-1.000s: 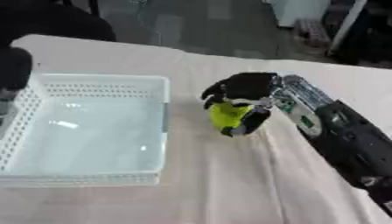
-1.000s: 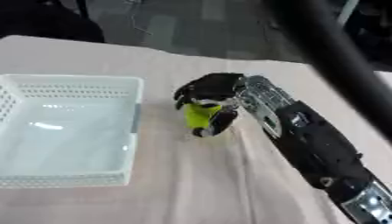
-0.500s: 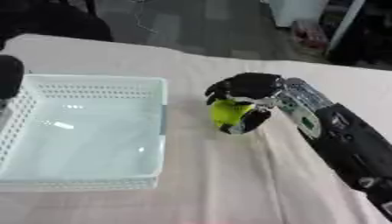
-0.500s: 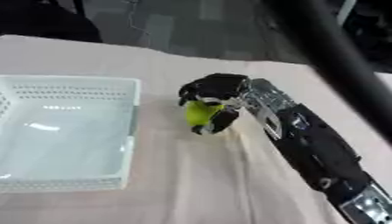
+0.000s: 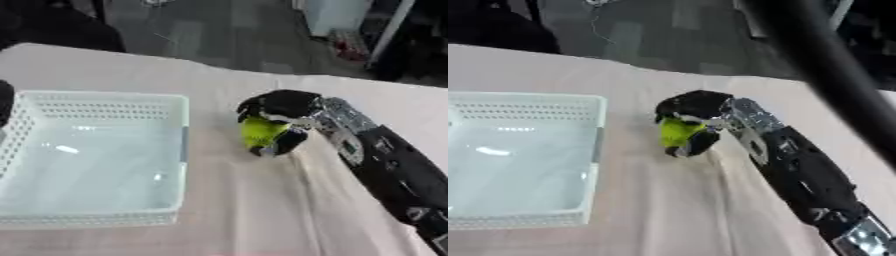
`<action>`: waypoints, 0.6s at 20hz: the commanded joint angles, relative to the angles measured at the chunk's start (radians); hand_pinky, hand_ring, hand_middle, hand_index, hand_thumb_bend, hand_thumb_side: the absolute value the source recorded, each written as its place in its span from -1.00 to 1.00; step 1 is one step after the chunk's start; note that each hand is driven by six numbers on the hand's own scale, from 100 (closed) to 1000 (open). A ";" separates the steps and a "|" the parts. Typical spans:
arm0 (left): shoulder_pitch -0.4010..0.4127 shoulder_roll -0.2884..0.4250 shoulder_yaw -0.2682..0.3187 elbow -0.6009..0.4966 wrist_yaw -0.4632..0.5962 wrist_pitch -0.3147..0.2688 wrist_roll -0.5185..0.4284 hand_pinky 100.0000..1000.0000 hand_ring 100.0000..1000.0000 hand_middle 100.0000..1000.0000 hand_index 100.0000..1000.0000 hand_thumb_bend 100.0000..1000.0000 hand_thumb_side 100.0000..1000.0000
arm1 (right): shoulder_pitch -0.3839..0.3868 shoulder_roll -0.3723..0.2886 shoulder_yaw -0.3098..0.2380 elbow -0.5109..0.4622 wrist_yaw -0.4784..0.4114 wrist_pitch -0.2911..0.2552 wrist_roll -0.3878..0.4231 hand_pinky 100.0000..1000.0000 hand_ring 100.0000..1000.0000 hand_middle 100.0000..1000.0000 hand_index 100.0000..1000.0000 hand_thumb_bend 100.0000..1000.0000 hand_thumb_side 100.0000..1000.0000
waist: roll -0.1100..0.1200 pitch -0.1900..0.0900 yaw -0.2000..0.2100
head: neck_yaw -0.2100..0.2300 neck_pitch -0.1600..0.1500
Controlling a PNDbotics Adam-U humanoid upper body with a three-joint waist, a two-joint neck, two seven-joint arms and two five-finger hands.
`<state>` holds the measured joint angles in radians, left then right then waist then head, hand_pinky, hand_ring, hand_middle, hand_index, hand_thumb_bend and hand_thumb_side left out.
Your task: Pick up objects on the table and place them in the box.
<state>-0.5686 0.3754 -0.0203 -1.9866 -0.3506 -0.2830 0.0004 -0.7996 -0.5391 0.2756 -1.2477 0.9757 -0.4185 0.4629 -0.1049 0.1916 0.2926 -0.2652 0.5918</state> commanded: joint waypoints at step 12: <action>-0.025 0.013 -0.006 -0.013 0.003 -0.009 -0.015 0.46 0.28 0.68 0.58 -0.65 0.54 | -0.005 -0.045 -0.040 0.010 0.048 0.008 -0.005 0.43 0.77 0.80 0.74 -0.43 -0.21 | -0.019 0.018 0.023 | -0.024 -0.028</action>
<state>-0.5798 0.3764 -0.0262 -1.9866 -0.3506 -0.2904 -0.0104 -0.8009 -0.5475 0.2425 -1.2417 1.0051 -0.4118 0.4560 -0.1302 0.2203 0.3164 -0.2739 0.5821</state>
